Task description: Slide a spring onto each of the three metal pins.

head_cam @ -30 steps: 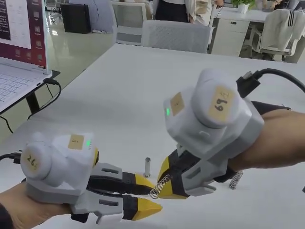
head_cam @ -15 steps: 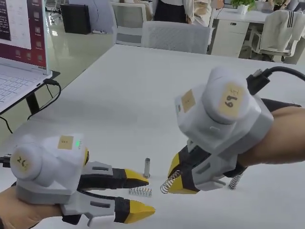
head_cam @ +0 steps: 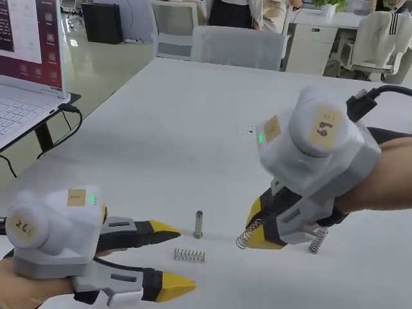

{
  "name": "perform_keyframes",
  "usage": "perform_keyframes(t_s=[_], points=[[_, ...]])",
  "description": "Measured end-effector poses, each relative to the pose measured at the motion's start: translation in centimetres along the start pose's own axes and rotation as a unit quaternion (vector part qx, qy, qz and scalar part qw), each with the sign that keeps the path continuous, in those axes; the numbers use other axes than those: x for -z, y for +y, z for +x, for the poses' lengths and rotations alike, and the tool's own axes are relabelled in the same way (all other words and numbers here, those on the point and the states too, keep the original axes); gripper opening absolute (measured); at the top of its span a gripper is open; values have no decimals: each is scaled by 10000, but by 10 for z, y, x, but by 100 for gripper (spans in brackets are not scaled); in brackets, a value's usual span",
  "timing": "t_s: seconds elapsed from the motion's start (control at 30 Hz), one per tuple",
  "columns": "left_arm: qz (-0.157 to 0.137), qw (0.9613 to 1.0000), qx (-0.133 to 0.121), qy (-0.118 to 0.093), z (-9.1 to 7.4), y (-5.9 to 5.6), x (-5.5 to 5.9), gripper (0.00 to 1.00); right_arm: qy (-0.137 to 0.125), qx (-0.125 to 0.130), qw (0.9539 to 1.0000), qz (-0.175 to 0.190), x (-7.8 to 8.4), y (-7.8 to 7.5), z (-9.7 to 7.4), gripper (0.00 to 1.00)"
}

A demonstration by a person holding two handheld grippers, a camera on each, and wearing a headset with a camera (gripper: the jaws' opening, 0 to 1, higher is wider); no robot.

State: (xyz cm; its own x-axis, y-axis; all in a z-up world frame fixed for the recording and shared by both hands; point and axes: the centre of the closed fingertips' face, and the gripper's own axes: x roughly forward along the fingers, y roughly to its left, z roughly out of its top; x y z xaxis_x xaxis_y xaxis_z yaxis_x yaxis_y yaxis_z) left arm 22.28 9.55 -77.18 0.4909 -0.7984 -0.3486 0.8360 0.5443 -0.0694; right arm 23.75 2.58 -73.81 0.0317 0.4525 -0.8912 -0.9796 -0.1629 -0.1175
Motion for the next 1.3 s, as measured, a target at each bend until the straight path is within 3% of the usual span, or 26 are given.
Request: perform_keyframes(t_s=[0.2,0.63,1.3], points=[[-57,9998,-188,-15,-3,8,4,51,89,105,9998,117,11,-11,-3,9],[-168,9990,-417,-67,-8,15,10,60,340,273,9986,305,32,-36,-5,9],[-187,9983,-546,-112,-13,14,12,66,705,224,9970,229,37,-57,14,9]])
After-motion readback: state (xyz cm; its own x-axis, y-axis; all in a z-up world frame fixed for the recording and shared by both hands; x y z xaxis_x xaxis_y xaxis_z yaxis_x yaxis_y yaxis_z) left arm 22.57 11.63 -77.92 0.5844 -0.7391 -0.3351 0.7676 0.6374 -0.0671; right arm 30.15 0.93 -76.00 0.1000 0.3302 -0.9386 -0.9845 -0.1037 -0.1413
